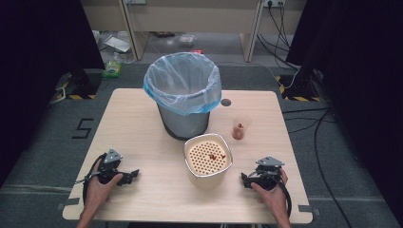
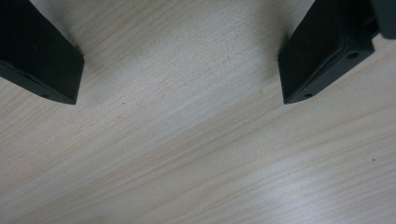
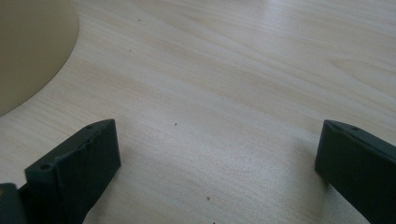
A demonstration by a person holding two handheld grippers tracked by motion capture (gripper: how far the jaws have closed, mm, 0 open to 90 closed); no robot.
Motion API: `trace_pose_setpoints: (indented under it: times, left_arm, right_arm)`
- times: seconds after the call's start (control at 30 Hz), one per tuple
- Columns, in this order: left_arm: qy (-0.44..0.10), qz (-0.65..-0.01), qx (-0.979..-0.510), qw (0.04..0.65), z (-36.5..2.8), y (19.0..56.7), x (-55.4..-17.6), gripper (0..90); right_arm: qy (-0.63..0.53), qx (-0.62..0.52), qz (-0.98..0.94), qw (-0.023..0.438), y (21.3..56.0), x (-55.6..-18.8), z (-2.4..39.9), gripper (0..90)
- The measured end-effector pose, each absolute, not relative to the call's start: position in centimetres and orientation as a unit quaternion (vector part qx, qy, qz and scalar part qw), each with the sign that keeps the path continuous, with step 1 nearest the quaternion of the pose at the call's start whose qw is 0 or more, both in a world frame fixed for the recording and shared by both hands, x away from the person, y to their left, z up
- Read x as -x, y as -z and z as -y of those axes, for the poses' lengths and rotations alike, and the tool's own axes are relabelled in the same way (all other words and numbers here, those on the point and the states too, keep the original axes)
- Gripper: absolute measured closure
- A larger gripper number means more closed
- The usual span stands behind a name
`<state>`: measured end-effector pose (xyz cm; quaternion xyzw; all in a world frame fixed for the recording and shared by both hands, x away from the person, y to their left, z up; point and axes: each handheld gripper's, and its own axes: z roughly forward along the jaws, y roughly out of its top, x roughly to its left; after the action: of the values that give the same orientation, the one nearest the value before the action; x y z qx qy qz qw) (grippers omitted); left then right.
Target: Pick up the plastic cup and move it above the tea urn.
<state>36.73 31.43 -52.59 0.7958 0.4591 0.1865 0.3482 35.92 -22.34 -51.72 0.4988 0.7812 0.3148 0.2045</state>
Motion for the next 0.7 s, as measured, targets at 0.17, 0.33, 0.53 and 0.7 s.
trace_pose_setpoints:
  times: [0.17,0.33,0.53,0.7]
  left_arm:
    - [-0.186,-0.459,-0.796,0.348,-31.4,52.6,-36.7,0.0]
    - [-0.186,-0.459,-0.796,0.348,-31.4,52.6,-36.7,0.0]
    - [-0.186,-0.459,-0.796,0.348,-31.4,52.6,-36.7,0.0]
    - [-0.186,-0.459,-0.796,0.348,-31.4,52.6,-36.7,0.0]
  right_arm:
    - [-0.316,-0.499,-0.781,0.204,51.7,-35.9,22.3,1.4]
    - [-0.333,-0.484,-0.783,0.204,51.2,-35.7,22.5,22.0]
    - [-0.351,-0.487,-0.769,0.221,50.0,-35.7,22.9,18.8]
    - [-0.372,-0.493,-0.752,0.232,47.8,-36.6,23.9,21.3]
